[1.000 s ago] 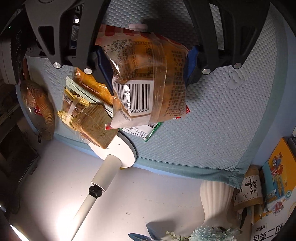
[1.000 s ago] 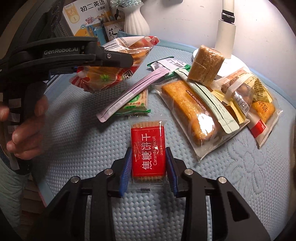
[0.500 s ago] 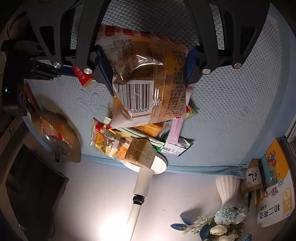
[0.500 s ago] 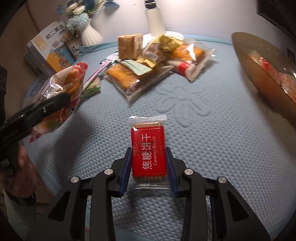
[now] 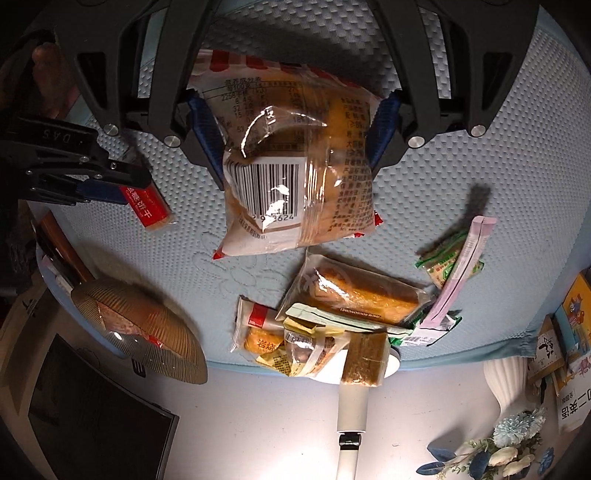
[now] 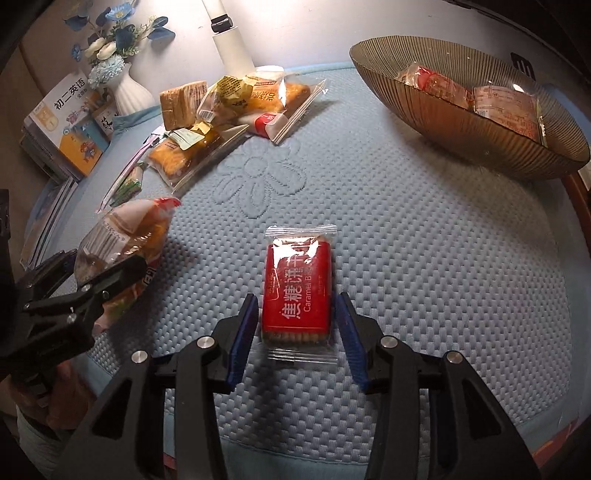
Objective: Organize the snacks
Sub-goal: 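Carry both snacks to the glass bowl and release them inside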
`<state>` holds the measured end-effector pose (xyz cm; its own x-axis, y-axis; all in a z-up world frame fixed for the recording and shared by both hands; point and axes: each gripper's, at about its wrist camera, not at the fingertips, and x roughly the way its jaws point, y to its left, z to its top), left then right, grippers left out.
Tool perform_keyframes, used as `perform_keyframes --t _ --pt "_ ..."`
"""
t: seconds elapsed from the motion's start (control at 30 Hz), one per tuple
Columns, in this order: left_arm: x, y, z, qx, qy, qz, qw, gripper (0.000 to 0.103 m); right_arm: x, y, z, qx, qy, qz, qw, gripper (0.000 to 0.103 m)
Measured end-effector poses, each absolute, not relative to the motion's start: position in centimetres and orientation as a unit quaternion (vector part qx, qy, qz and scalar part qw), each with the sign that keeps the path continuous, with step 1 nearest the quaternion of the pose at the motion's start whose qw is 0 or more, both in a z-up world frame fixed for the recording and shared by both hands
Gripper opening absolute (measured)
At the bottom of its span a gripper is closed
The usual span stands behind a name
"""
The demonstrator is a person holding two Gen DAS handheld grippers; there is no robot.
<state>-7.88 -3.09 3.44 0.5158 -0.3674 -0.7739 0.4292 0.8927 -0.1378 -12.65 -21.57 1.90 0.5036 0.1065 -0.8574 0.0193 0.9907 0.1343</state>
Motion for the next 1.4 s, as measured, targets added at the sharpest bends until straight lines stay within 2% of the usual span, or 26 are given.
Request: perform_keyframes --t 0.03,0.17,0.33,0.57,0.87,1.17,1.2,1.27,1.3,1.33,1.37,1.4 --pt "-8.1 -3.1 3.3 0.039 0.438 -0.227 0.869 0.080 -12.8 -21.0 1.9 0.043 0.495 0.016 0.868 0.042" --pt "-8.2 -3.0 3.0 0.029 0.445 -0.221 0.868 0.081 -13.1 -19.6 1.9 -0.007 0.483 -0.002 0.875 0.034" --pt "-8.5 -3.9 3.6 0.043 0.436 -0.212 0.873 0.068 -13.6 -20.8 3.4 0.029 0.470 0.024 0.882 0.034" --pt "-8.5 -6.4 7.6 0.043 0.396 -0.245 0.884 0.068 -14.4 -24.1 8.9 0.037 0.406 0.006 0.913 0.034" --pt "-3.8 -14.7 13.0 0.047 0.351 -0.307 0.883 0.068 -10.9 -33.2 15.1 0.076 0.335 -0.068 0.937 0.034" --pt "2.5 -24.1 14.9 0.047 0.340 -0.350 0.872 0.068 -4.4 -41.1 15.9 0.150 0.326 -0.116 0.926 0.035" --pt "3.0 -24.8 14.9 0.046 0.341 -0.352 0.871 0.068 -3.9 -41.6 15.9 0.158 0.324 -0.116 0.925 0.037" --pt "3.9 -26.0 14.9 0.043 0.340 -0.358 0.868 0.069 -3.3 -42.6 15.8 0.174 0.324 -0.124 0.922 0.050" --pt "4.2 -26.5 15.0 0.042 0.333 -0.359 0.871 0.070 -3.2 -43.0 15.6 0.183 0.325 -0.124 0.919 0.054" --pt "4.4 -26.8 15.0 0.040 0.326 -0.356 0.875 0.082 -3.3 -43.4 15.5 0.191 0.328 -0.123 0.917 0.053" --pt "4.6 -26.9 15.0 0.036 0.324 -0.353 0.877 0.089 -3.5 -43.7 15.4 0.198 0.329 -0.122 0.915 0.052" --pt "4.8 -26.9 14.9 0.028 0.325 -0.351 0.877 0.091 -3.8 -43.8 15.2 0.204 0.331 -0.120 0.914 0.052"
